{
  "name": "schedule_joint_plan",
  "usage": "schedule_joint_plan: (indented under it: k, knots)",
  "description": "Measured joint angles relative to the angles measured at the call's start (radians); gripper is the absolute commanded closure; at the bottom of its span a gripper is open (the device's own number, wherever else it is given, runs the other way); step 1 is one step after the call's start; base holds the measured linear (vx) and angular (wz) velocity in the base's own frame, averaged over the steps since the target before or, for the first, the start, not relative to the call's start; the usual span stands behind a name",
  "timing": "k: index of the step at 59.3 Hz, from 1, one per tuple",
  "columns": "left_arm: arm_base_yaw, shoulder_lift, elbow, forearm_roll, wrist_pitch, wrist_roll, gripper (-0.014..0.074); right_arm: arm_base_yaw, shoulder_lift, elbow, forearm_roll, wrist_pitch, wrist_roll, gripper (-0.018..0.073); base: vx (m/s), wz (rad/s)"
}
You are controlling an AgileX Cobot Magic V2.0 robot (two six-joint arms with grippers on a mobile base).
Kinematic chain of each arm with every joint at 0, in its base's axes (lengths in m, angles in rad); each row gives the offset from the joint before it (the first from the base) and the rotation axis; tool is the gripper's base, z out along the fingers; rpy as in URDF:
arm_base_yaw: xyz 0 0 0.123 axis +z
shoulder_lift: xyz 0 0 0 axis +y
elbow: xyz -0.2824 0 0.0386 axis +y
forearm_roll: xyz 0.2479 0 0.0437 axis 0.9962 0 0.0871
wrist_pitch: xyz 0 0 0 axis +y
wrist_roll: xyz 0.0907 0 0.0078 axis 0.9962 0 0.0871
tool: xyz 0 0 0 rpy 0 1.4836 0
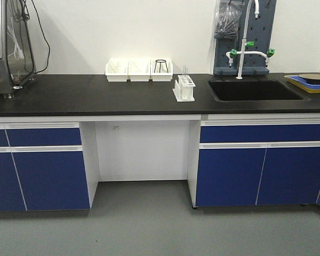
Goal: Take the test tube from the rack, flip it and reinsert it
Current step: 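Drive the base toward the bench with the white test-tube rack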
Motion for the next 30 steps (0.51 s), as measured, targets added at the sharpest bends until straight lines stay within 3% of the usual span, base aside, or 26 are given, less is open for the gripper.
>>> schedule_joint_plan:
  k: [30]
  knots:
    - [0.0, 0.0, 0.0, 0.0, 0.0, 0.0, 0.0603, 0.0, 0.0, 0.0, 0.0, 0.0, 0.0, 0.0568, 0.01, 0.01]
